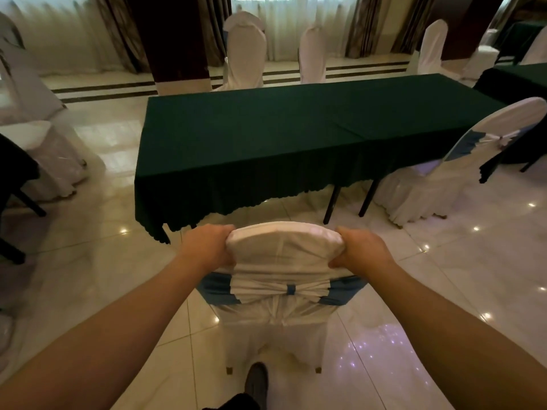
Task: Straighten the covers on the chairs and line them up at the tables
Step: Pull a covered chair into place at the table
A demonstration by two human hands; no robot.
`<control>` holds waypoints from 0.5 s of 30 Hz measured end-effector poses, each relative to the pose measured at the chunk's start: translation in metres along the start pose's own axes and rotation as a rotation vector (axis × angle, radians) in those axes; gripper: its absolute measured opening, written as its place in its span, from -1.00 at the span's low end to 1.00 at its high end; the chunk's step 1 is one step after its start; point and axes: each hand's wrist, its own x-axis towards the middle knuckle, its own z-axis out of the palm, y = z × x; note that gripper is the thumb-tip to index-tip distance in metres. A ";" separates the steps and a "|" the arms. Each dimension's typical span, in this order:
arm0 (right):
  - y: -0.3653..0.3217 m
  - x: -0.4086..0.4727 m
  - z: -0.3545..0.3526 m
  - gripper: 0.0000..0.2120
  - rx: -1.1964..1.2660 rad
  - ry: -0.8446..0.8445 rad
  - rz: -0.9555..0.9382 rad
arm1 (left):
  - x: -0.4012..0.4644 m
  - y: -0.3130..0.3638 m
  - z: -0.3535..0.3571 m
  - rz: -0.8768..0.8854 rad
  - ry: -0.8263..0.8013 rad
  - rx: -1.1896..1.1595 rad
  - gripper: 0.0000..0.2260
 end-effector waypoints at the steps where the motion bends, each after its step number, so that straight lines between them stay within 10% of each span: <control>1: 0.003 0.009 -0.001 -0.45 0.002 -0.004 -0.003 | 0.009 0.000 0.000 0.001 -0.003 -0.005 -0.62; 15: 0.038 0.178 -0.016 -0.39 -0.040 0.001 0.014 | 0.180 -0.013 0.011 0.017 -0.011 -0.018 -0.61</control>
